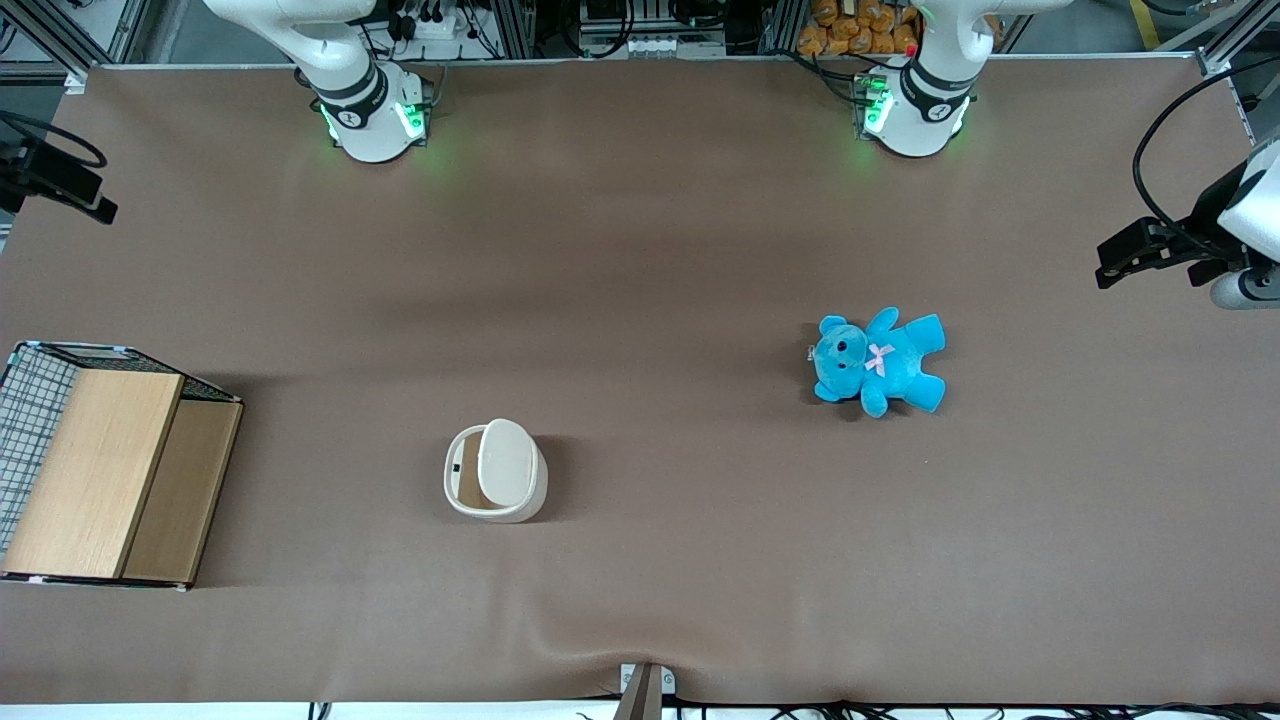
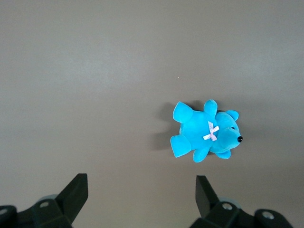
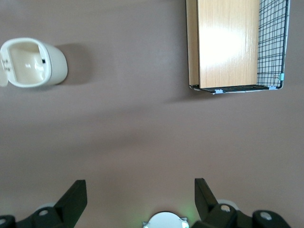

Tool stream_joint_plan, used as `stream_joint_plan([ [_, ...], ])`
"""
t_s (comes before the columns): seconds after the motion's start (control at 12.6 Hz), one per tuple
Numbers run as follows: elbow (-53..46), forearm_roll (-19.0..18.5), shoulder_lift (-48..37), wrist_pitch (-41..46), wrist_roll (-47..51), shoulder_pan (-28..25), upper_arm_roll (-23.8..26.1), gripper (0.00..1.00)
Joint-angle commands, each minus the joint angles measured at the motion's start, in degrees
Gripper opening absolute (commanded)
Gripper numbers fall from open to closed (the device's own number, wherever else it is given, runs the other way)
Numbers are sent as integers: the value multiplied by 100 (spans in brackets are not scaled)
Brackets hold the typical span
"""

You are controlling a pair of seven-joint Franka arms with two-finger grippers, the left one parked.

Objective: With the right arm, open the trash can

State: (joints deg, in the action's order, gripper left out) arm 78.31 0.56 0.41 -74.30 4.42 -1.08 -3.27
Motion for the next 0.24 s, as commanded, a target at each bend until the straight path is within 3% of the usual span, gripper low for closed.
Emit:
stream_joint_plan([
  [0.0,0,-108,-76,117,-249,109,81,100],
  [0.16,-70,-108,-50,135,-249,108,90,100],
])
